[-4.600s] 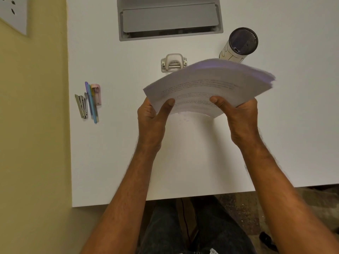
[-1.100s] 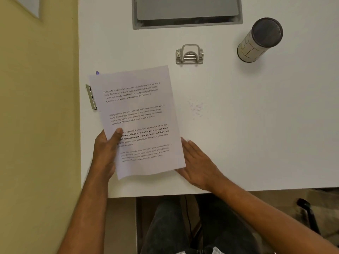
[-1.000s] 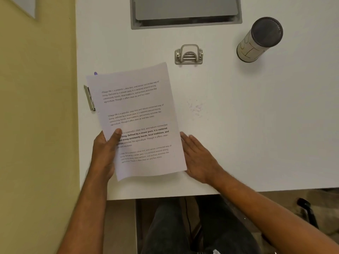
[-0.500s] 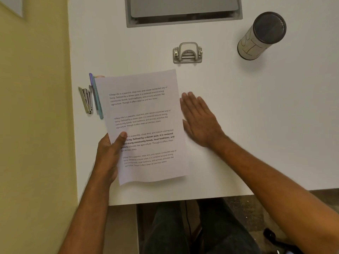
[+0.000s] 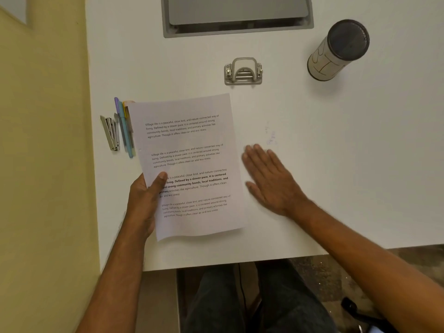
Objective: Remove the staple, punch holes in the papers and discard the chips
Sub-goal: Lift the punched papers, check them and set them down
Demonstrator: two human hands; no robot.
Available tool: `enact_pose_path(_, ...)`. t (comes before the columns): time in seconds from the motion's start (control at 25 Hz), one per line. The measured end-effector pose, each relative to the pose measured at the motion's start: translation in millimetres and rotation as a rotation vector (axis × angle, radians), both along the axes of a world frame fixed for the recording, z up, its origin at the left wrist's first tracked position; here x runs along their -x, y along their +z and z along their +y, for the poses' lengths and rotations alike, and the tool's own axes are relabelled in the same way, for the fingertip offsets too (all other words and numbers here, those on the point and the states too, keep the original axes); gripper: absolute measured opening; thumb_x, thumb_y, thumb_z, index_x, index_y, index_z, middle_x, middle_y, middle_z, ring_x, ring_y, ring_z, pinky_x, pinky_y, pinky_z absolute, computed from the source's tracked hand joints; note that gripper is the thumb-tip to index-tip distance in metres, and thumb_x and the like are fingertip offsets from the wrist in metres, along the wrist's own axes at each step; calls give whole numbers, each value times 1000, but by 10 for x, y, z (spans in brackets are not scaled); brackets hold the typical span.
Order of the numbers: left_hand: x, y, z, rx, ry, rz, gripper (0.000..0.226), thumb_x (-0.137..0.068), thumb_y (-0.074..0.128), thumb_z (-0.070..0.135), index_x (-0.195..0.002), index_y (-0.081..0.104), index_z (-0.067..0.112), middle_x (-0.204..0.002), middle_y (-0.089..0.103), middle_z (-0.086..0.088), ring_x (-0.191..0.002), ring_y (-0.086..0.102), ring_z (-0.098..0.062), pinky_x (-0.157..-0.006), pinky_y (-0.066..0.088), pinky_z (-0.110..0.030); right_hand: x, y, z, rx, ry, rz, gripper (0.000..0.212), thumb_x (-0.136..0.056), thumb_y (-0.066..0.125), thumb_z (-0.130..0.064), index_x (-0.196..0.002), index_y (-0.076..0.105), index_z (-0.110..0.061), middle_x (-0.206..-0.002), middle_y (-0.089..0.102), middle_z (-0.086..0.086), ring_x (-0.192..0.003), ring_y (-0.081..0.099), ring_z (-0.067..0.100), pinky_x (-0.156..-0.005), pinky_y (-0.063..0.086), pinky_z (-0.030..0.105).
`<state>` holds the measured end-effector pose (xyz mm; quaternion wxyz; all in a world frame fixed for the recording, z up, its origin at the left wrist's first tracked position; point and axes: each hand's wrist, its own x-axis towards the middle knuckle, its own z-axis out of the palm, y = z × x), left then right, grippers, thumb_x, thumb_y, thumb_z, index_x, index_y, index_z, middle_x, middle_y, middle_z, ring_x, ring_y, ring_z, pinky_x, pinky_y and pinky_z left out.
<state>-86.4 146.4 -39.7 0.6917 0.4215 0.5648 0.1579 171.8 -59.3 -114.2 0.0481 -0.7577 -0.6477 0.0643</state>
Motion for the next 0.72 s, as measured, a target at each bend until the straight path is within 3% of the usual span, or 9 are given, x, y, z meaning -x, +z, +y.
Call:
enact_pose_path(0.24,-28,-61,-32,8,-14,-20,20,-102,62,19,-119,69,27,-106,81,2,-90,79,-18,-66,63,-28,-194,-26,109,-1,-26,-37,66,-114,31,-41,-167,20,-3,-176,17,17,-164,13,34,-134,15,50)
enact_pose_path(0.48,-51,-57,-83,37,-19,-28,20,-103,61,18,-120,68,26,-107,81,2,-91,79,-19,-68,63,-28,-295,181,258,-58,-121,32,61,-112,42,-28,-164,29,0,-173,24,20,-163,21,37,-133,17,50)
enact_pose_path(0.56,-50,-53,-80,60,-13,-38,23,-103,61,18,-124,67,23,-110,81,0,-95,79,-21,-72,64,-30,-98,304,226,-197,-321,260,53,-110,41,-25,-159,42,-5,-166,42,14,-155,38,33,-130,29,46)
enact_pose_path(0.64,-71,-67,-80,94,-17,-57,28,-103,60,18,-131,65,18,-117,79,-4,-102,77,-23,-81,65,-34,180,465,221,-288,-654,704,44,-110,41,-35,-150,53,-20,-147,60,1,-135,58,21,-117,46,42)
enact_pose_path(0.72,-91,-87,-72,122,-24,-56,28,-103,61,18,-130,66,18,-120,77,-7,-105,76,-26,-86,64,-37,437,584,322,-220,-950,1173,36,-108,47,-44,-139,59,-31,-130,70,-7,-119,69,13,-107,56,40)
